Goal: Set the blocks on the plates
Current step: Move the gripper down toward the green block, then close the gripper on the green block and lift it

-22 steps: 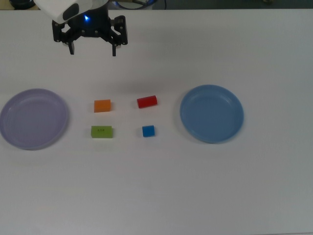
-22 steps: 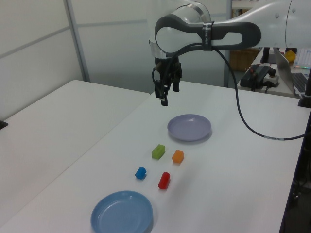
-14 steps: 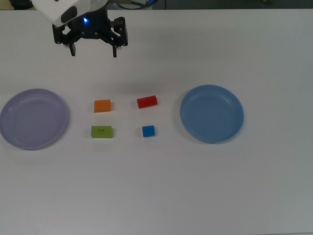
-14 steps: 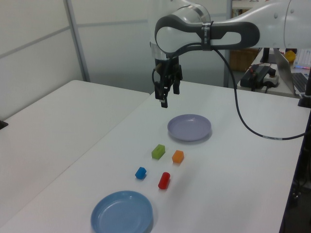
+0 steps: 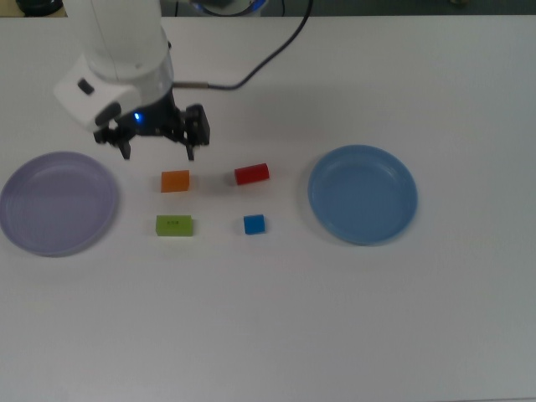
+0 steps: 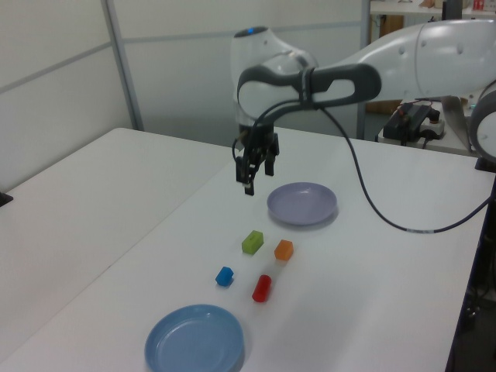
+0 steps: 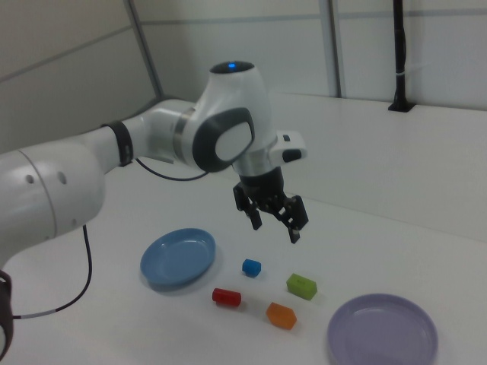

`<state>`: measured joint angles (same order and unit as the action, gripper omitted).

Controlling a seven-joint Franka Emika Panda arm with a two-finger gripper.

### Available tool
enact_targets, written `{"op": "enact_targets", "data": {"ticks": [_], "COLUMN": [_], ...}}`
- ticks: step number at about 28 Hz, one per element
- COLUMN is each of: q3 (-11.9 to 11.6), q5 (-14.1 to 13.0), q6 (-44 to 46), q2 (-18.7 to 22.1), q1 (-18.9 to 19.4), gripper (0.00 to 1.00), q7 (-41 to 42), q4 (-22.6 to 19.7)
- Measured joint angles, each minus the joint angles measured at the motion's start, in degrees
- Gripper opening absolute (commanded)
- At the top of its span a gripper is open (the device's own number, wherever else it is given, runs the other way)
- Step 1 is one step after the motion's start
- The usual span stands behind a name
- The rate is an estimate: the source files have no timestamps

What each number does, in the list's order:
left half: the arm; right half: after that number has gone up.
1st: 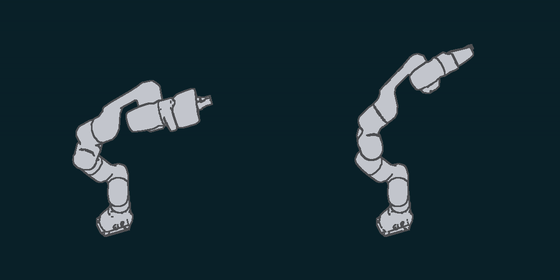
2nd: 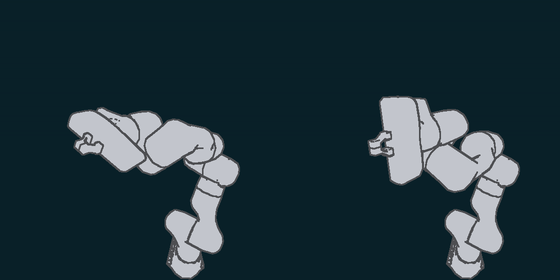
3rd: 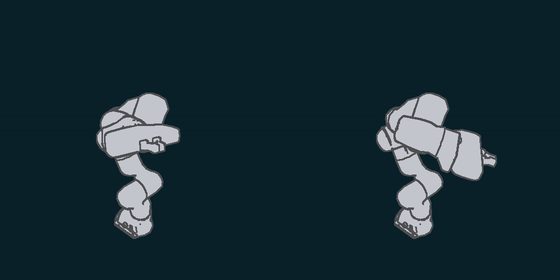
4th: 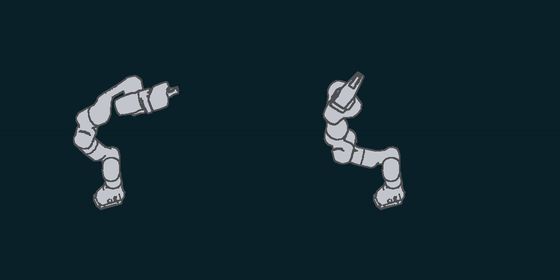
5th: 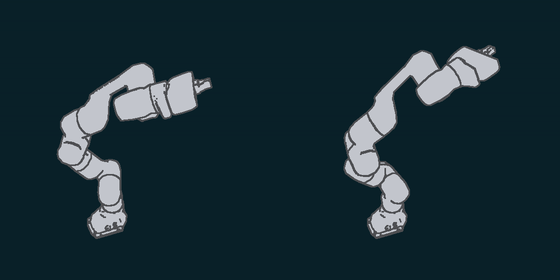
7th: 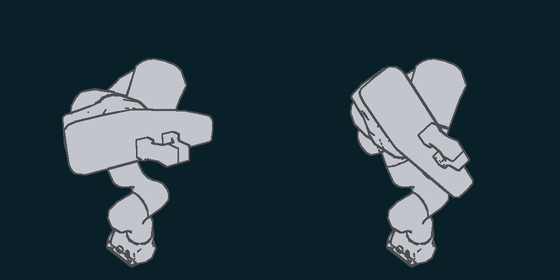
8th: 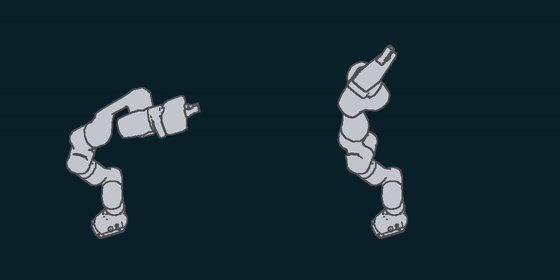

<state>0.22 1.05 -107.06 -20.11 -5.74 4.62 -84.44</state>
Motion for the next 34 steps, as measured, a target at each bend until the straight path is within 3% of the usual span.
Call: {"op": "enact_targets", "data": {"ticks": [8, 26, 27, 28, 30, 32, 34], "q3": [0.29, 0.6, 0.64, 0.69, 0.71, 0.73, 0.72], "q5": [3.08, 3.25, 3.25, 3.25, 3.25, 3.25, 3.25], "q6": [-6.41, -12.66, -13.05, -13.58, -15.08, -16.11, -16.7], "q2": [-6.61, -12.93, -13.19, -13.48, -14.24, -14.9, -15.42], "q1": [0.21, 0.67, 0.83, 1.03, 1.49, 1.78, 1.91], "gripper": [1.0, 1.0, 0.98, 0.79, 0.55, 0.4, 0.32], "q7": [1.27, 3.59, 3.54, 3.44, 2.91, 2.36, 1.8], "q4": [-1.61, -2.12, -2.13, -2.14, -2.17, -2.19, -2.2]}}
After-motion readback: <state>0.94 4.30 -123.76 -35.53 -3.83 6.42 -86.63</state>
